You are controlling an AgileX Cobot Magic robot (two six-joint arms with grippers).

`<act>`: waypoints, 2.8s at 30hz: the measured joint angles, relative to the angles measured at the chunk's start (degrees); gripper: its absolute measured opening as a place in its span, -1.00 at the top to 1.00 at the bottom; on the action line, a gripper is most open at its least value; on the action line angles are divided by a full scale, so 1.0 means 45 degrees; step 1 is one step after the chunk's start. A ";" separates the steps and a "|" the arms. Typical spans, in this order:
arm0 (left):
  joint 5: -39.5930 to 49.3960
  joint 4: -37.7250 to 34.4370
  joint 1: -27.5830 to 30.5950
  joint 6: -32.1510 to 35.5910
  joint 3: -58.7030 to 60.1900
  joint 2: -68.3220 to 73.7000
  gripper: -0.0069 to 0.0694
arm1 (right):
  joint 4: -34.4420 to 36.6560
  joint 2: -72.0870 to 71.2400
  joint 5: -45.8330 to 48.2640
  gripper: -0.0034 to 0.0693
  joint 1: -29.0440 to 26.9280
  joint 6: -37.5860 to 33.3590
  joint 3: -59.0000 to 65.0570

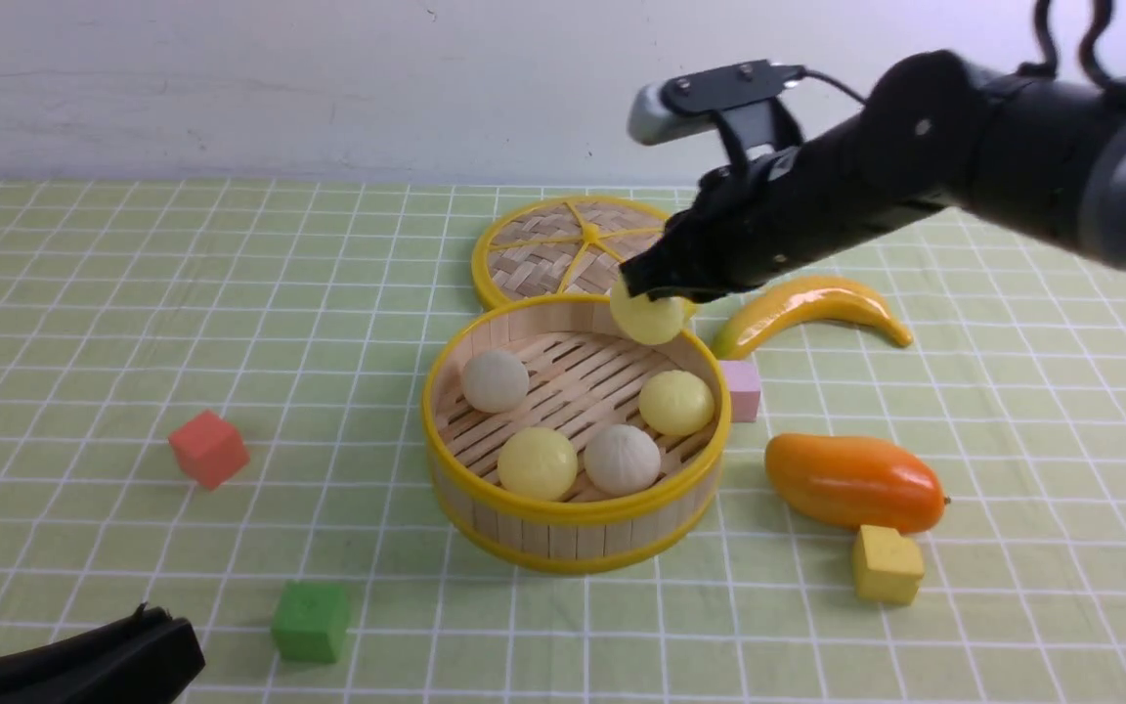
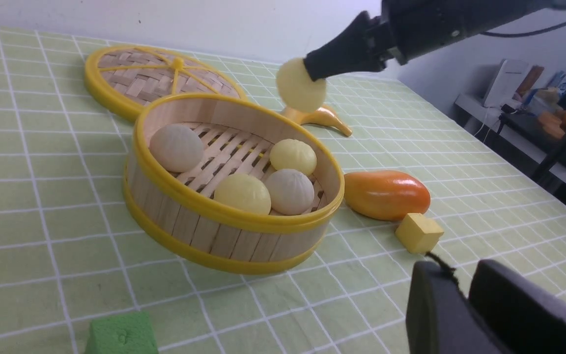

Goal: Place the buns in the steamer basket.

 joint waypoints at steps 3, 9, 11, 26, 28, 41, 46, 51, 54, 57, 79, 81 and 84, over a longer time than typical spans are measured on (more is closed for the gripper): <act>0.0000 0.0000 0.0000 0.0000 0.0000 0.0000 0.55 | 0.0010 0.0480 -0.0762 0.89 0.0289 -0.0112 0.0000; 0.0000 0.0000 0.0000 0.0000 0.0000 0.0000 0.55 | 0.0010 0.1824 -0.1856 0.80 0.0404 -0.0158 0.0000; 0.0000 0.0000 0.0000 0.0000 0.0000 0.0000 0.55 | 0.0010 0.1946 -0.1884 0.76 0.0404 -0.0158 0.0000; 0.0000 0.0000 0.0000 0.0000 0.0000 0.0000 0.55 | -0.0926 -0.1110 0.2634 -0.56 0.0393 0.1966 0.0135; 0.0000 0.0000 0.0000 0.0000 0.0000 0.0000 0.55 | -0.1768 -0.2333 0.3970 -0.49 0.0405 0.2903 0.0416; 0.0000 0.0000 0.0000 0.0000 0.0000 0.0000 0.55 | -0.3728 -0.9156 0.7480 0.73 0.0405 0.5893 0.4729; 0.0000 0.0000 0.0000 0.0000 0.0000 0.0000 0.55 | -0.3734 -1.0101 0.8592 0.91 0.0405 0.5797 0.4823; 0.0000 0.0000 0.0000 0.0000 0.0000 0.0000 0.55 | -0.4380 -1.0964 0.9077 0.94 0.0335 0.5720 0.5162; 0.0000 0.0000 0.0000 0.0000 0.0000 0.0000 0.54 | -0.4737 -1.2315 0.7703 0.94 -0.0151 0.5704 0.6581; 0.0046 0.0000 0.0000 0.0000 0.0000 0.0000 0.54 | -0.4921 -1.5828 0.3874 0.94 -0.1658 0.5704 1.0845; 0.0136 0.0000 0.0000 0.0000 0.0000 0.0012 0.53 | -0.5209 -2.4917 -0.1464 0.93 -0.4692 0.6627 2.0723; 0.0136 0.0000 0.0000 0.0000 0.0000 0.0012 0.52 | -0.5209 -2.4917 -0.1464 0.92 -0.4692 0.6627 2.0723; 0.0136 0.0000 0.0000 0.0000 0.0000 0.0012 0.52 | -0.5209 -2.4917 -0.1464 0.91 -0.4692 0.6627 2.0723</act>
